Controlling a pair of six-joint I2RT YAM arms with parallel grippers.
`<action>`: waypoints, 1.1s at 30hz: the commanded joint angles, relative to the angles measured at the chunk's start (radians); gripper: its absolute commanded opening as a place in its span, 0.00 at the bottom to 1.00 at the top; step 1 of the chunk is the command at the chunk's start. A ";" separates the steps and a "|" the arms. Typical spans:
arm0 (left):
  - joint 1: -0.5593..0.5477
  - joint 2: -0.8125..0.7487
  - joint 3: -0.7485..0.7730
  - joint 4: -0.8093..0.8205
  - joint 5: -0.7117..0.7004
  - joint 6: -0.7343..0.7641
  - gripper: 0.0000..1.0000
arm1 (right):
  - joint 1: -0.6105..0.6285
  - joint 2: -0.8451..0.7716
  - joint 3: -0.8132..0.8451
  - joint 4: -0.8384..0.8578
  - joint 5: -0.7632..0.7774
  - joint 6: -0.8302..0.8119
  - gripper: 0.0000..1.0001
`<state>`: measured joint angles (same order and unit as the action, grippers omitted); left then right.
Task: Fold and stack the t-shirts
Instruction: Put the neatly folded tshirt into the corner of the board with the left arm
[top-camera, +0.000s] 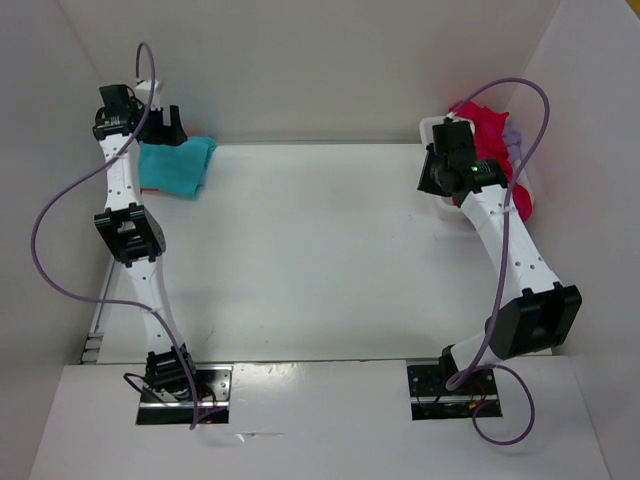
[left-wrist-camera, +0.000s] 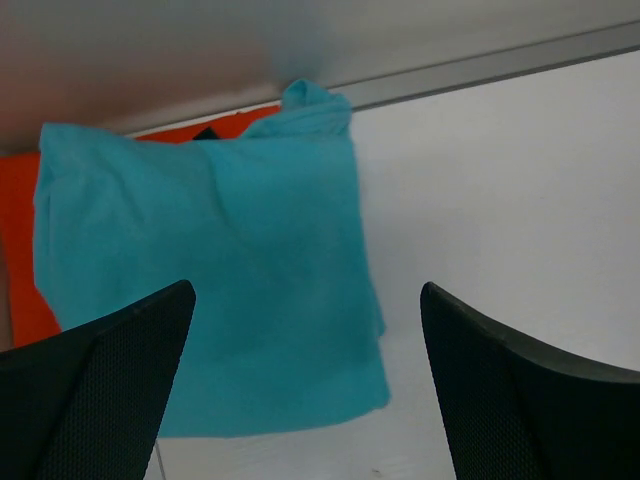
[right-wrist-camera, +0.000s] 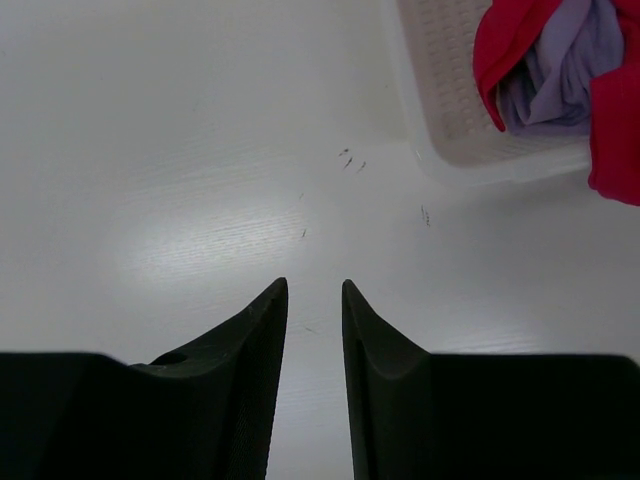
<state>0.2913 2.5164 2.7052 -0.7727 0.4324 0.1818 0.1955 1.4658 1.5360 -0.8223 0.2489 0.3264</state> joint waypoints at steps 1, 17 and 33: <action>-0.003 0.073 0.132 0.035 0.031 -0.050 1.00 | -0.004 -0.016 -0.005 -0.012 0.042 -0.024 0.33; 0.117 0.426 0.327 0.098 -0.046 -0.085 1.00 | 0.033 0.074 0.101 -0.175 0.168 -0.024 0.33; 0.120 0.216 0.355 0.006 0.098 -0.099 1.00 | 0.058 0.156 0.255 -0.152 0.305 0.006 0.59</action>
<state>0.4156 2.8979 3.0169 -0.7567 0.4595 0.0998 0.2646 1.6100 1.6947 -0.9939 0.4675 0.3176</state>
